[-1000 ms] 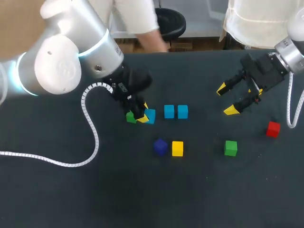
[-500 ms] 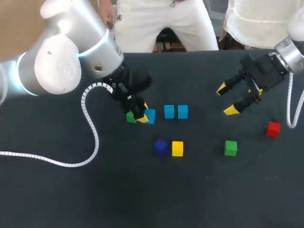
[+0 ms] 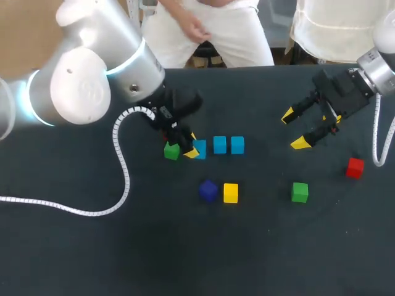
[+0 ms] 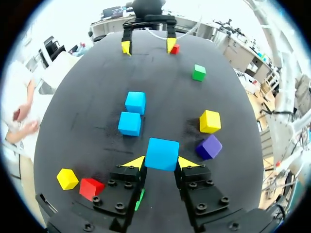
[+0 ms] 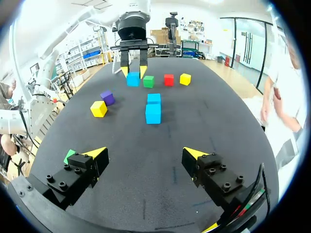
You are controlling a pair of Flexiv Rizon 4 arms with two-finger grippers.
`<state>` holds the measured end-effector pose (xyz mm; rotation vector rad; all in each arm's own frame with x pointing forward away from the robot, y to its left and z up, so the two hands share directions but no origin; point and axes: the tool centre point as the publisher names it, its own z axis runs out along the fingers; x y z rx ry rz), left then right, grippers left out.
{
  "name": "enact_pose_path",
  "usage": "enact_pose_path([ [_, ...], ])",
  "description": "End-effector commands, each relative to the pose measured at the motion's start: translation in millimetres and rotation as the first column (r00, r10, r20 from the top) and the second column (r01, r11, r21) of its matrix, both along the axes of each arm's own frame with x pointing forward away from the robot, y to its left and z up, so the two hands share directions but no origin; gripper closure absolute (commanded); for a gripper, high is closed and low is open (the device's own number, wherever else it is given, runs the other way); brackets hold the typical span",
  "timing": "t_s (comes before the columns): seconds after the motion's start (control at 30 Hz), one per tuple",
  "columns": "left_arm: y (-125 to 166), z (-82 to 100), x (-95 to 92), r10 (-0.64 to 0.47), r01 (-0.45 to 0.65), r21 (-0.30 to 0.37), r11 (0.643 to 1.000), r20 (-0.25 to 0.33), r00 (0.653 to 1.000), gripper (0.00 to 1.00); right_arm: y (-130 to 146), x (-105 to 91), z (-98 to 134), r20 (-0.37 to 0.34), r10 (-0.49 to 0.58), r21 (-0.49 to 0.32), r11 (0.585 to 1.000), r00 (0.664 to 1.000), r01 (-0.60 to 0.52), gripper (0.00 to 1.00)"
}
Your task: Place the blue cubes, place green cubes on the blue cubes, place the yellow cubes on the green cubes, then place the red cubes on the yellow cubes, and place purple cube on the red cubes.
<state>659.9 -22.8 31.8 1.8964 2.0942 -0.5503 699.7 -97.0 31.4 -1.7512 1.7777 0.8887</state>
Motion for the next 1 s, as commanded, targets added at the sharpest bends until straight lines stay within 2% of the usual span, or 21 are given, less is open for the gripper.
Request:
enact_pose_path([
  [0.03,-5,-3.6,3.9,0.025,-0.025,0.011,1.000,-0.005,1.000,1.00,0,-0.1,0,0.001,0.000,0.001,1.000,1.000,0.000,0.00],
  [0.2,-2,-6.6,3.8,0.065,-0.065,0.005,0.998,0.003,0.998,1.00,0,-0.1,0,0.001,0.000,0.001,1.000,1.000,0.000,0.00],
  [0.37,2,-13.7,3.7,0.101,-0.101,0.036,0.994,0.018,0.995,1.00,0,-0.1,0,0.001,0.000,0.001,1.000,1.000,0.000,0.00],
  [0.5,9,-19.3,8.5,0.141,-0.142,0.032,0.989,0.027,0.990,1.00,0,-0.1,0,0.001,0.000,0.001,1.000,1.000,0.000,0.00],
  [1.0,-2,-32.5,34.0,0.136,-0.136,0.007,0.991,0.030,0.990,1.00,0,-0.1,0,0.001,0.000,0.001,1.000,1.000,0.000,0.00],
])
